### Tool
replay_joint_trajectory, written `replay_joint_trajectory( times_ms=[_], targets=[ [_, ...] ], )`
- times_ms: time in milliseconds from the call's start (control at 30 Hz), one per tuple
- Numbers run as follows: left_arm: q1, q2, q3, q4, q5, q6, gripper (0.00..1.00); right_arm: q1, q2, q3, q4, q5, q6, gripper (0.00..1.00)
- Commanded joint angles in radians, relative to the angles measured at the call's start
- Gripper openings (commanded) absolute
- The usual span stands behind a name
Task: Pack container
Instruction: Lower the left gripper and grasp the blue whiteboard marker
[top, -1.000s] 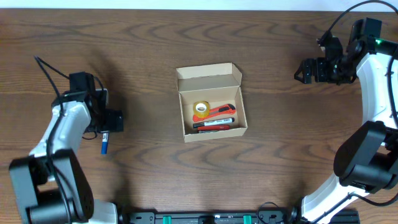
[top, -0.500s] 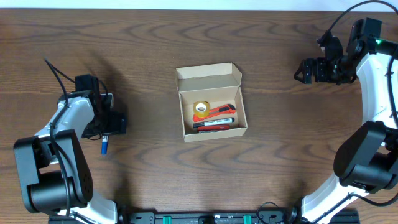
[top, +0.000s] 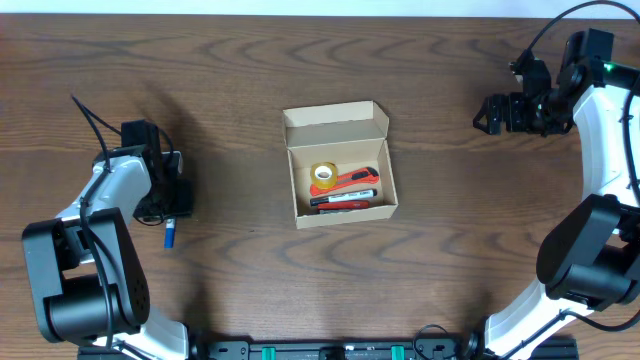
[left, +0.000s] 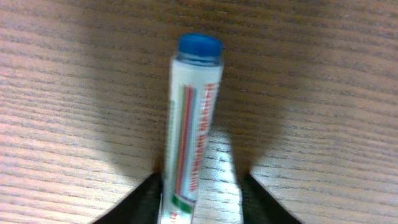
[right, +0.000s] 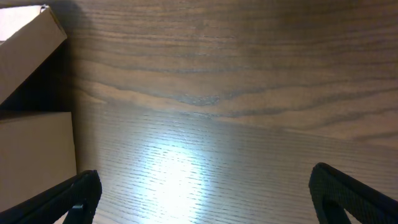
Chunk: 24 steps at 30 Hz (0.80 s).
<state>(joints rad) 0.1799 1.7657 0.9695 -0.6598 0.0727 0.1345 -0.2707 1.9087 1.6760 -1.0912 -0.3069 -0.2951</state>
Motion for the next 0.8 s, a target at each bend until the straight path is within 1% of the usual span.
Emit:
replay_joint_trajectory(
  times_ms=[0,67,133,233,300,500,600,700,767],
  targets=[
    [0.003,0.044,-0.01,-0.013,0.033,-0.019,0.36,0.004,-0.024,-0.003,-0.002,-0.015,0.011,0.99],
    [0.003,0.044,-0.01,-0.013,0.057,-0.019,0.34,0.004,-0.024,-0.003,-0.002,-0.015,0.011,0.99],
    [0.003,0.044,-0.009,-0.012,0.078,-0.019,0.25,0.004,-0.024,-0.003,-0.002,-0.015,0.011,0.99],
    [0.003,0.044,-0.009,-0.013,0.1,-0.019,0.15,0.004,-0.024,-0.003,-0.002,-0.015,0.011,0.99],
    [0.003,0.044,-0.008,-0.013,0.114,-0.019,0.06,0.004,-0.024,-0.003,-0.002,-0.015,0.011,0.99],
    [0.002,0.013,0.007,-0.013,0.194,-0.019,0.06,0.004,-0.024,-0.003,-0.002,-0.015,0.011,0.99],
    [-0.002,-0.026,0.039,-0.022,0.279,-0.014,0.06,0.004,-0.024,-0.003,-0.002,-0.015,0.011,0.99],
    [-0.025,-0.085,0.103,-0.056,0.388,0.027,0.06,0.004,-0.024,-0.003,-0.004,-0.015,0.01,0.99],
    [-0.056,-0.124,0.159,-0.092,0.449,0.081,0.06,0.004,-0.024,-0.003,-0.006,-0.015,0.01,0.99]
  ],
)
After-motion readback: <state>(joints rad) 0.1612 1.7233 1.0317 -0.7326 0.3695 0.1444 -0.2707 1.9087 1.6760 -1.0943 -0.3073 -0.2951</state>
